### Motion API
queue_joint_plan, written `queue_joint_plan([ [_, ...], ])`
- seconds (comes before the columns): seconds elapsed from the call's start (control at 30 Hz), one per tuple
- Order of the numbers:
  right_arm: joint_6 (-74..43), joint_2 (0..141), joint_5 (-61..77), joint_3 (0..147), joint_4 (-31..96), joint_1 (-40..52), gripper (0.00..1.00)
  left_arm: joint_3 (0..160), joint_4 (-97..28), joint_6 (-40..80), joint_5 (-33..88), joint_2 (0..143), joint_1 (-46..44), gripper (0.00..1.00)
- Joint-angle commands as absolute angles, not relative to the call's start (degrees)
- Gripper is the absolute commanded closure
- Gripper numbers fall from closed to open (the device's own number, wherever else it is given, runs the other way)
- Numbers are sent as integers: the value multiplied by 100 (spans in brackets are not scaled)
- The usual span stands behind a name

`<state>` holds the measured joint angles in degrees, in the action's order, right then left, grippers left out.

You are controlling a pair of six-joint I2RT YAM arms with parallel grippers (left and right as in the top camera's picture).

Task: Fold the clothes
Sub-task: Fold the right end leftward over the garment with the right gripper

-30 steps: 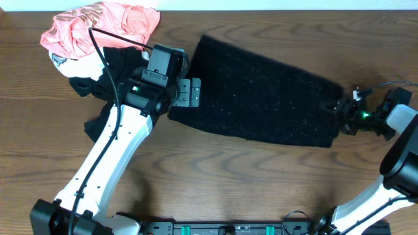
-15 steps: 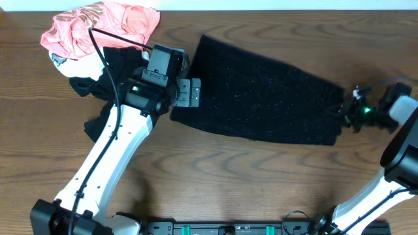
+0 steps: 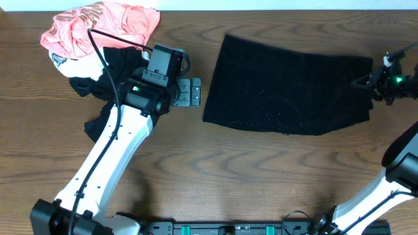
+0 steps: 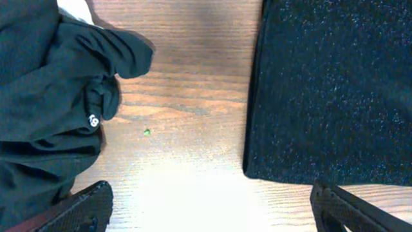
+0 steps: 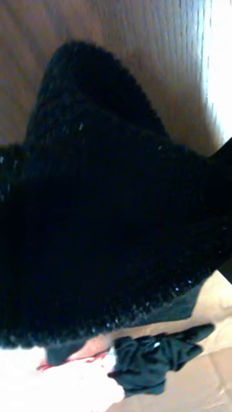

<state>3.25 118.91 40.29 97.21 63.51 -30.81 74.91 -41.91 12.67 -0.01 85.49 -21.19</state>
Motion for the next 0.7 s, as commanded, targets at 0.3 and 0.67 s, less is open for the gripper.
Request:
queue_joint_plan([
  [0.3,-366,11915,3883,9977,5664,-1004,91,7524,-4112,1424,-49,8497,-2132,2],
  [0.67,-1586,11915,3164,9977,4276,790,90,7524,-4112,1400,-69,8497,-2128,2],
])
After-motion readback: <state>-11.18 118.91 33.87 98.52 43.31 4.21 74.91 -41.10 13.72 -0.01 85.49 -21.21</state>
